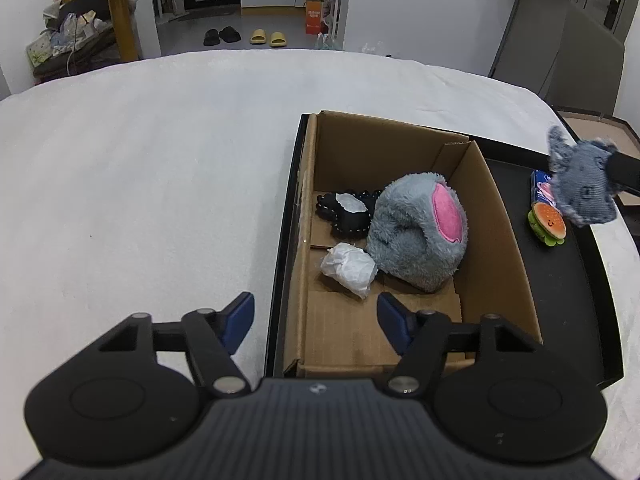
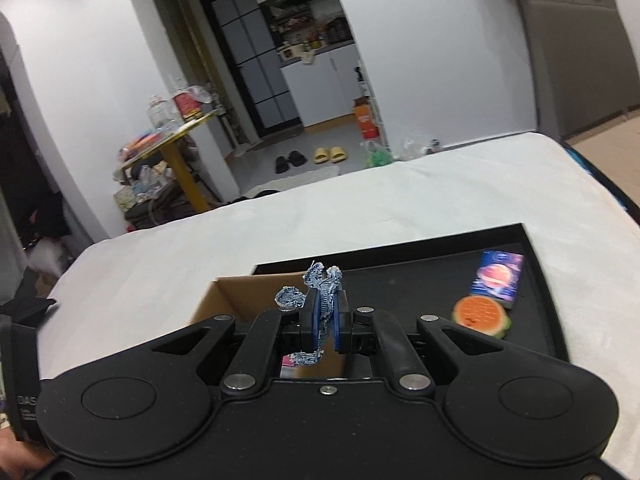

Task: Organize soft objects
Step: 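Carry the blue-grey cloth into the box and open the right gripper, then move the right gripper to the burger plush and grasp it, then carry the burger plush into the box and release it with the right gripper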

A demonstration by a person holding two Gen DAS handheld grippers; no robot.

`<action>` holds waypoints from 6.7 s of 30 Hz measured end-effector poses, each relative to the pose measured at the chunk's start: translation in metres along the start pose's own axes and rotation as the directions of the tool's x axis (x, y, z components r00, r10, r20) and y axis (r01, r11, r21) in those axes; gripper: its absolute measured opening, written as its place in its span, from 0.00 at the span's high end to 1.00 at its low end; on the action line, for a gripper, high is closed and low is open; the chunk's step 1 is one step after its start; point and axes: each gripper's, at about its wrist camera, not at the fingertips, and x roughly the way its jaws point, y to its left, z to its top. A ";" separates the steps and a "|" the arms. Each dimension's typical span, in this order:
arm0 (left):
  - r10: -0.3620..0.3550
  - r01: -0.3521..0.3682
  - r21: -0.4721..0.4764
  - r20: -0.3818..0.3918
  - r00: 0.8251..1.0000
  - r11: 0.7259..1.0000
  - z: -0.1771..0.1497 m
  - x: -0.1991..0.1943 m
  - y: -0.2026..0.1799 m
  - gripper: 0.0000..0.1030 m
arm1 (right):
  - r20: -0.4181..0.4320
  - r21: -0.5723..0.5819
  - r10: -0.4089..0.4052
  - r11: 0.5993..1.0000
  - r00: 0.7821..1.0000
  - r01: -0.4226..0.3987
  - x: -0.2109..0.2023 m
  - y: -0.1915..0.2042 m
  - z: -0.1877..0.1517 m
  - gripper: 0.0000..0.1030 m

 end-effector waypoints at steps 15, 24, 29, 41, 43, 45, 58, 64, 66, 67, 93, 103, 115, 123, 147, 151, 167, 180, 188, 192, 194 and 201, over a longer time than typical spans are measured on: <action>-0.052 0.050 -0.039 -0.043 0.998 0.998 0.002 0.006 0.022 0.86 | -0.088 -0.102 0.188 0.975 0.978 -0.196 0.027 0.064 0.001 0.93; -0.078 0.075 -0.059 -0.053 0.996 0.995 0.002 0.010 0.028 0.90 | -0.173 -0.093 0.240 0.962 0.955 -0.259 0.053 0.084 -0.013 0.93; -0.081 0.078 -0.062 -0.049 0.995 0.995 0.001 0.011 0.030 0.90 | -0.208 -0.082 0.249 0.959 0.946 -0.271 0.061 0.089 -0.018 0.93; -0.071 0.066 -0.077 -0.058 0.996 0.995 0.000 0.013 0.028 0.89 | -0.339 -0.042 0.242 0.961 0.909 -0.272 0.074 0.084 -0.037 0.72; -0.067 0.062 -0.074 -0.060 0.996 0.995 0.001 0.013 0.026 0.89 | -0.327 -0.044 0.234 0.964 0.916 -0.262 0.068 0.082 -0.036 0.72; -0.061 0.057 -0.074 -0.061 0.996 0.996 0.002 0.012 0.025 0.89 | -0.318 -0.044 0.228 0.966 0.920 -0.255 0.063 0.080 -0.033 0.72; -0.007 0.003 -0.049 -0.068 0.998 0.999 0.005 0.008 0.013 0.63 | -0.271 -0.058 0.188 0.976 0.944 -0.210 0.050 0.069 -0.028 0.56; 0.046 -0.049 -0.042 -0.073 0.996 0.998 0.007 0.012 0.008 0.42 | -0.215 -0.050 0.154 0.985 0.964 -0.168 0.044 0.054 -0.023 0.40; 0.060 -0.063 -0.039 -0.075 0.995 0.997 0.008 0.013 0.006 0.37 | -0.203 -0.042 0.137 0.988 0.969 -0.149 0.042 0.046 -0.022 0.37; 0.065 -0.067 -0.036 -0.076 0.995 0.997 0.008 0.013 0.004 0.36 | -0.196 -0.040 0.127 0.990 0.972 -0.138 0.042 0.042 -0.022 0.37; 0.164 -0.163 0.030 -0.064 0.984 0.986 0.017 0.017 -0.033 0.24 | -0.077 0.086 -0.091 0.992 0.993 0.098 0.053 -0.063 -0.028 0.18; 0.180 -0.175 0.063 -0.072 0.981 0.982 0.018 0.027 -0.049 0.24 | -0.081 0.121 -0.191 0.972 0.978 0.200 0.070 -0.099 -0.038 0.16; 0.201 -0.197 0.061 -0.071 0.977 0.979 0.016 0.026 -0.050 0.24 | -0.099 -0.010 -0.254 0.967 0.962 0.254 0.095 -0.108 -0.039 0.24; 0.201 -0.198 0.050 -0.062 0.978 0.979 0.014 0.022 -0.053 0.24 | -0.093 -0.013 -0.280 0.960 0.956 0.280 0.082 -0.104 -0.047 0.68; 0.169 -0.170 -0.010 -0.042 0.985 0.985 0.012 0.005 -0.029 0.24 | -0.029 0.024 -0.032 0.999 0.999 0.032 0.028 -0.041 0.000 0.68; 0.161 -0.161 -0.018 -0.031 0.987 0.987 0.015 0.001 -0.025 0.24 | -0.025 -0.007 0.020 1.000 1.000 -0.020 0.026 -0.025 0.003 0.68; 0.080 -0.080 -0.090 0.006 0.997 0.993 0.005 -0.003 -0.002 0.30 | -0.126 -0.126 0.150 0.978 0.981 -0.166 0.030 0.023 -0.006 0.67; 0.009 -0.014 -0.094 -0.051 0.999 0.996 -0.003 0.013 0.016 0.90 | -0.225 -0.205 0.177 0.953 0.958 -0.225 0.044 0.063 -0.016 0.66; -0.001 -0.003 -0.070 -0.050 0.999 0.998 -0.004 0.014 0.018 0.90 | -0.288 -0.222 0.169 0.946 0.943 -0.237 0.056 0.073 -0.029 0.46; -0.001 -0.002 -0.070 -0.055 0.998 0.998 -0.003 0.015 0.018 0.89 | -0.291 -0.207 0.156 0.953 0.944 -0.221 0.054 0.071 -0.029 0.46; 0.008 -0.012 -0.063 -0.060 0.998 0.998 -0.002 0.016 0.018 0.89 | -0.270 -0.209 0.149 0.955 0.951 -0.209 0.048 0.069 -0.027 0.46; 0.035 -0.037 -0.035 -0.054 0.998 0.999 0.002 0.015 0.008 0.89 | -0.230 -0.175 0.126 0.970 0.965 -0.169 0.041 0.052 -0.021 0.46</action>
